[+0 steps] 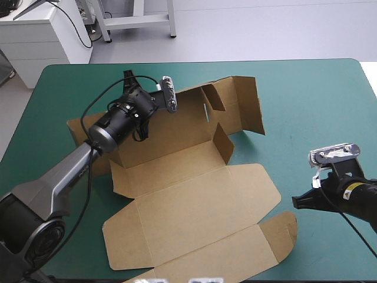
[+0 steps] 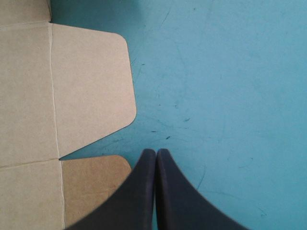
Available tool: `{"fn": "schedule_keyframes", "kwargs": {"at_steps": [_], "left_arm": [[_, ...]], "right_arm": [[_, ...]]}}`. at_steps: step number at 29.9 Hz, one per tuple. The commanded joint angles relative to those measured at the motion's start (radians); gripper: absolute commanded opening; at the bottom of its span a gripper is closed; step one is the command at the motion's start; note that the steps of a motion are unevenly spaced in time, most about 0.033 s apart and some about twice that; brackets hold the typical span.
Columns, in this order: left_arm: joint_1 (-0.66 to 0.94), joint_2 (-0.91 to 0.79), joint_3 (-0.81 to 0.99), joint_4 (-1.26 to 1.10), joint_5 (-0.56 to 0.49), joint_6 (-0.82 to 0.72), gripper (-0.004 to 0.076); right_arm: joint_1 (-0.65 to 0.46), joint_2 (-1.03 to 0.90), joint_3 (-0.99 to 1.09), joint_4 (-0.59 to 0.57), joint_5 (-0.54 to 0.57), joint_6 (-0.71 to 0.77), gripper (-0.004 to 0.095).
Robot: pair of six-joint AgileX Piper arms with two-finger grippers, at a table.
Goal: Fold the box
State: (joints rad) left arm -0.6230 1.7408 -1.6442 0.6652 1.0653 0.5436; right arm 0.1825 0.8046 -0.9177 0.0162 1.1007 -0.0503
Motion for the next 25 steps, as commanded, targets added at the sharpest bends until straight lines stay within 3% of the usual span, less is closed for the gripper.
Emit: {"fn": "schedule_keyframes", "kwargs": {"at_steps": [1, 7, 11, 16, 25], "left_arm": [[-0.047, -0.033, -0.032, 0.081, -0.011, -0.002, -0.0008], [-0.096, -0.069, 0.054, 0.083, -0.013, -0.035, -0.0008], [-0.143, -0.14, 0.144, 0.102, -0.078, -0.092, -0.0008], [-0.236, -0.228, 0.288, 0.363, -0.173, -0.278, -0.0008], [-0.346, -0.252, 0.498, 0.824, -0.18, -0.648, -0.0008]], "right_arm": [[-0.006, -0.008, -0.026, -0.004, -0.015, -0.009, -0.0021], [-0.006, -0.008, -0.026, -0.004, -0.021, -0.009, -0.0021], [-0.006, -0.006, -0.026, -0.004, -0.041, -0.009, -0.0021], [-0.006, -0.006, -0.026, -0.004, -0.088, 0.017, -0.002], [-0.006, -0.006, -0.029, -0.002, -0.11, 0.027, -0.0019]]}}
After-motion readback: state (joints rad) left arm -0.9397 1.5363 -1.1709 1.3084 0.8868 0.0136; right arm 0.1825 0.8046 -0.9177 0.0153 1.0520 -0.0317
